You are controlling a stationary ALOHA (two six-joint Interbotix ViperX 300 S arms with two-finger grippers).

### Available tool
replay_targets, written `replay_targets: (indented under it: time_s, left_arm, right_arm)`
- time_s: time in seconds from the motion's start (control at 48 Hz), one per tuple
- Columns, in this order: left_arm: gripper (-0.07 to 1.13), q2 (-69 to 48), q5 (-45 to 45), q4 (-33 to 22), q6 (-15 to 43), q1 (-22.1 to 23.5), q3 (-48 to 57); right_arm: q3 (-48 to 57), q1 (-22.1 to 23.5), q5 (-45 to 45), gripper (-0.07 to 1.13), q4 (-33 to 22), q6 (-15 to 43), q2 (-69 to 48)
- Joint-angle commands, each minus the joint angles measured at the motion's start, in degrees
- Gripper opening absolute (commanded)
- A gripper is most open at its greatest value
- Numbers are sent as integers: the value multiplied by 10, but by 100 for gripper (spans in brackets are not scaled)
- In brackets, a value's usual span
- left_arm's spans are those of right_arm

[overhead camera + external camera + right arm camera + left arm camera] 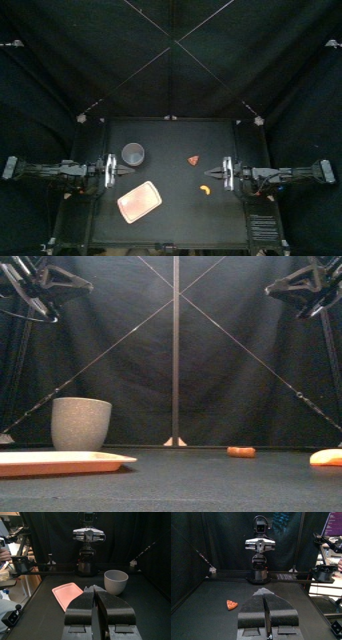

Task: Pick the pie then place it on the pink plate
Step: Pick the pie

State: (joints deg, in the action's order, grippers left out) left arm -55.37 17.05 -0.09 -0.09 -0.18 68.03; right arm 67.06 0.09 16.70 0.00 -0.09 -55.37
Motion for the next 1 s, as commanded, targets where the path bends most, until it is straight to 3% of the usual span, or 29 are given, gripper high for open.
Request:
replay_targets:
  time_s: [0.021, 0.167, 0.396, 0.5, 0.667, 0.771, 0.812, 1.0]
  left_arm:
    - [-2, 13, 11, -1, 1, -11, -11]
    - [-1, 28, 11, -1, 1, -11, -18]
    - [-1, 54, 13, -1, 4, -18, -22]
    - [-1, 55, 17, -1, 4, -22, -22]
    - [-1, 55, 25, -1, 4, -32, -22]
    - [-1, 55, 27, -1, 4, -37, -20]
    - [-1, 55, 27, -1, 4, -40, -19]
    - [-1, 55, 27, 0, 4, -47, -18]
  right_arm:
    - [-1, 17, 1, 0, 2, 4, 23]
    - [-12, 73, -18, 2, 2, 6, 89]
    - [-78, 141, -146, 6, -11, -2, 206]
    - [-85, 147, -137, 24, -36, -3, 236]
    - [-78, 162, -54, 78, -69, 4, 259]
    - [-74, 176, -10, 104, -69, 4, 264]
    - [-73, 183, -2, 109, -69, 6, 267]
    - [-78, 186, -20, 105, -19, 23, 289]
